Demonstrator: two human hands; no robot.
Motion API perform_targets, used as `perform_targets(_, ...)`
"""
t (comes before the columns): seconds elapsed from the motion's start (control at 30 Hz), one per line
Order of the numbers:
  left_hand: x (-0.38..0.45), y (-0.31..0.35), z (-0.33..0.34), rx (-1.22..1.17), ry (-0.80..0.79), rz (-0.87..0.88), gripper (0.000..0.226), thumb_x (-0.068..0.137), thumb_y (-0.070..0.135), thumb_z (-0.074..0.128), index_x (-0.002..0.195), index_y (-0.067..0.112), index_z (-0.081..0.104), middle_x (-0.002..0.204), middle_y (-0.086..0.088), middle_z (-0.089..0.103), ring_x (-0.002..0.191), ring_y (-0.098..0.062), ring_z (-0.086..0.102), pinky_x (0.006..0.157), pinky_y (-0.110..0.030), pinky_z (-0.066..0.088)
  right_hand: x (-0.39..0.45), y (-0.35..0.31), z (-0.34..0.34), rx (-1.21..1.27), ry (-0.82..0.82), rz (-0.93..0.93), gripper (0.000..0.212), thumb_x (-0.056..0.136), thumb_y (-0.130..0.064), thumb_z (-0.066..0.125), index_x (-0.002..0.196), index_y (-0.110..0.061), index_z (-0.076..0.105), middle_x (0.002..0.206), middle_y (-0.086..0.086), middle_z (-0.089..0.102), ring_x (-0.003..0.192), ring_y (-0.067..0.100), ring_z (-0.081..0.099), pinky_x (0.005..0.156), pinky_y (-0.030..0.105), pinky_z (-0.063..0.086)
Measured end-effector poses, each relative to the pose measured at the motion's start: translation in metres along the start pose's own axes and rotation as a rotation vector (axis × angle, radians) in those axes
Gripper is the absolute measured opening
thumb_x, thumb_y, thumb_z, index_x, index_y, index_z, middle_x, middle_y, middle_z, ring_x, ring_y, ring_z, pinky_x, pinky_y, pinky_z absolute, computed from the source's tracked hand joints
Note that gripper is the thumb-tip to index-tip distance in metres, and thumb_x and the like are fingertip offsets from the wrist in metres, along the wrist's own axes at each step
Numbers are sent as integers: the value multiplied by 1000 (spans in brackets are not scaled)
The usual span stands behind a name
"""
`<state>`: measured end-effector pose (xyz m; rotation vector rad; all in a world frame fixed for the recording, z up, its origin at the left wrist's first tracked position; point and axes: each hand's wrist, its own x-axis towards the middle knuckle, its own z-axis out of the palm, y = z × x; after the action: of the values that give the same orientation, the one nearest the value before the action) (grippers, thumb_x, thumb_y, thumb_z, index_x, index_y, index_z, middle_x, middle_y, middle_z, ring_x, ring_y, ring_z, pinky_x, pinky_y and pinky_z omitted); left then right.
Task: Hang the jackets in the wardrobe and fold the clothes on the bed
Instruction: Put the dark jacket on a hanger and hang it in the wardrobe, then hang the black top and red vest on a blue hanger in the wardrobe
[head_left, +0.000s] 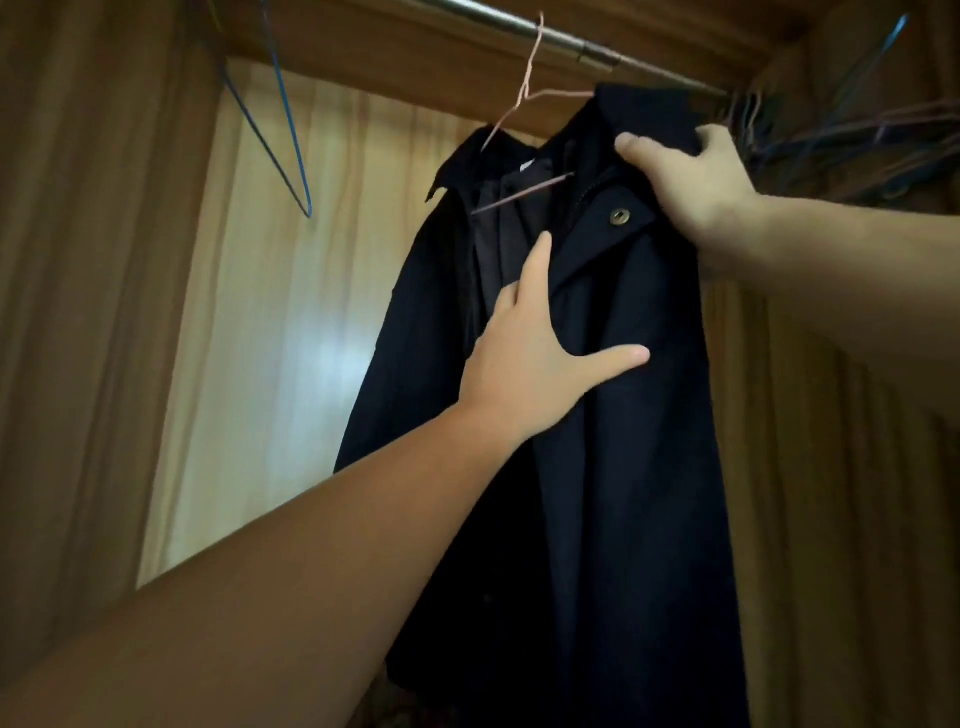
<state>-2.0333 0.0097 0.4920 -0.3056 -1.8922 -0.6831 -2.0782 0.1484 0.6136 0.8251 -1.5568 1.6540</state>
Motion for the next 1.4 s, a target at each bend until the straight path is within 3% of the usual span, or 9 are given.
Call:
perform_targets(0.07,-18,-8,3,-141,-6,-44,116,64,60,79,150,46,2,157,7,24,139,-12,31,94,-26,28,-31,22,-2,35,27,47,82,67,-64,71,133,-25,42,110,-12,59,98,9,61,84,28,51)
perform_targets(0.13,-37,-16,7,-217,-12,-94,115,66,54,82,151,44,5,157,5,26,139,-11,32,97,-24,30,-64,45,-4,25,20,85,83,68,-66,69,135,-26,41,105,-20,57,95,0,58,82,23,47)
perform_targets(0.3,-92,-20,15,-205,-109,-212,112,67,51,82,148,50,4,153,0,30,129,-21,45,102,-45,46,-136,84,-26,-62,-3,148,75,72,-58,73,133,-27,43,99,-27,57,87,-12,54,71,10,40)
perform_targets(0.57,-187,8,-1,34,-289,-332,102,74,49,78,149,46,9,154,1,30,129,-23,47,101,-45,46,-227,100,-82,-237,-121,324,79,77,-41,75,141,-23,33,132,0,53,115,21,54,93,31,44)
perform_targets(0.7,-250,30,-19,236,-350,-417,82,84,41,68,150,39,20,149,1,36,126,-23,48,101,-41,46,-292,111,-115,-314,-263,479,72,79,-33,72,138,-22,35,129,6,54,108,26,55,90,36,46)
perform_targets(0.87,-322,66,-53,600,-547,-398,68,88,35,59,148,31,30,146,1,40,130,-23,42,100,-37,42,-382,114,-155,-604,-565,578,62,80,-39,70,128,-17,39,126,11,47,109,35,55,94,46,47)
perform_targets(1.03,-355,96,-102,785,-647,-456,60,88,37,55,144,33,34,137,0,48,122,-27,47,93,-42,45,-420,84,-163,-1075,-807,310,58,83,-57,56,123,-19,39,127,6,47,109,32,57,86,43,49)
perform_targets(1.2,-384,114,-163,838,-586,-516,60,88,41,55,144,28,37,138,-1,47,126,-28,43,98,-43,45,-453,40,-131,-945,-866,71,63,83,-58,55,133,-26,35,127,2,46,115,28,51,90,43,47)
perform_targets(1.4,-439,141,-256,836,-384,-623,57,86,44,56,140,31,43,136,1,49,126,-25,47,96,-37,46,-510,-31,-55,-668,-966,-114,70,86,-56,54,144,-27,30,135,-1,44,120,23,49,85,36,47)
